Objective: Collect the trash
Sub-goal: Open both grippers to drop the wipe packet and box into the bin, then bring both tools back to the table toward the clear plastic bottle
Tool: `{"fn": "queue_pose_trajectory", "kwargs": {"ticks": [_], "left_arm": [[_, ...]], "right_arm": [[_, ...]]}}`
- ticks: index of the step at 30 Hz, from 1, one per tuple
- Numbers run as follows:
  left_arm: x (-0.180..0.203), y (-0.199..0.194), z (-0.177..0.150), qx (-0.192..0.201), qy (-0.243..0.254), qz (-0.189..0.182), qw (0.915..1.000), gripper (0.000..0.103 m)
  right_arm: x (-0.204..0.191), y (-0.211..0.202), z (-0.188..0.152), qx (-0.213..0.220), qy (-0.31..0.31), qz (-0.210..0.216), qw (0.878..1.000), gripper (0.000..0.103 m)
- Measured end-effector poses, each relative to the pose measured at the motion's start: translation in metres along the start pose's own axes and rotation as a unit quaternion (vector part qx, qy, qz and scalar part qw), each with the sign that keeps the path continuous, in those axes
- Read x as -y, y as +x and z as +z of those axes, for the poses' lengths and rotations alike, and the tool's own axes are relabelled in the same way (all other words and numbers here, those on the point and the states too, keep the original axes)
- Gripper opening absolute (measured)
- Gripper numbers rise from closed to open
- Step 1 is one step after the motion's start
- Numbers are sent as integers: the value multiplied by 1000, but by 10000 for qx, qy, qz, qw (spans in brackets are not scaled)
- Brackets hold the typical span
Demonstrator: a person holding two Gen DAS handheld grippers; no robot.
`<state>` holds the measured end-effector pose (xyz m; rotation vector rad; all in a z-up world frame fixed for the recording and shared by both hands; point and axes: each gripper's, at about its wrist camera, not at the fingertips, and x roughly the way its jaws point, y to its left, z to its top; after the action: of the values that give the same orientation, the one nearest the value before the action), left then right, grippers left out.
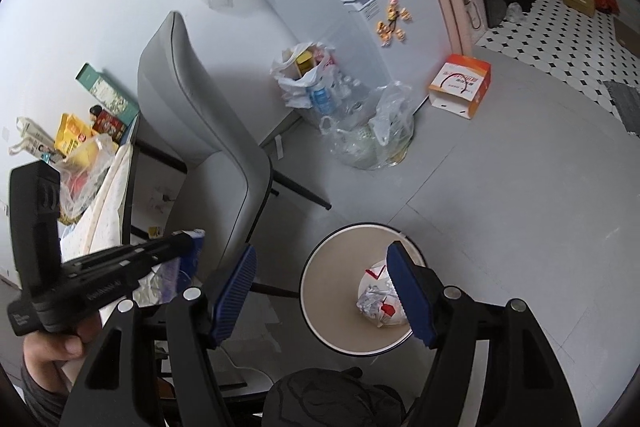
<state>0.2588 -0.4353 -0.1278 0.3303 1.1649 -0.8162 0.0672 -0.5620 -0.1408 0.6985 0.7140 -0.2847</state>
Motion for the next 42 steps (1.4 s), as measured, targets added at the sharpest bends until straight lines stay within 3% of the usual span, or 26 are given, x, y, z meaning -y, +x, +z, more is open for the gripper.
{"fn": "queue_pose_trajectory", "kwargs": {"ticks": [2,3,4,11,15,21,27,42], "left_arm": [[6,8,-1,-165,-15,-177,9997,38],[7,10,-1,-168,-40,-149,9997,74],[7,7,-2,-25,-67,-61,10000,85],[-15,-21,-14,253,-191,317,9990,88],[-33,-47,-29,533,-385,405,9970,92],[-63,-92,-53,968,-692,586,9912,92],[-94,-138,-80,1433,-1072,862,9801,97],[-193,-214,-158,1916,-2030,1369,9504,97]], "right_arm": [[4,-3,1,23,34,-9,10000,67],[5,-3,1,28,50,-20,10000,67],[6,-3,1,28,68,-24,10000,67],[-1,0,-3,24,128,49,9999,68],[-23,-2,-7,89,-80,119,9999,78],[-62,-6,-14,110,-395,274,9988,83],[-105,-11,-23,139,-775,465,9958,95],[-208,1,-61,-272,-1548,931,9832,93]]}}
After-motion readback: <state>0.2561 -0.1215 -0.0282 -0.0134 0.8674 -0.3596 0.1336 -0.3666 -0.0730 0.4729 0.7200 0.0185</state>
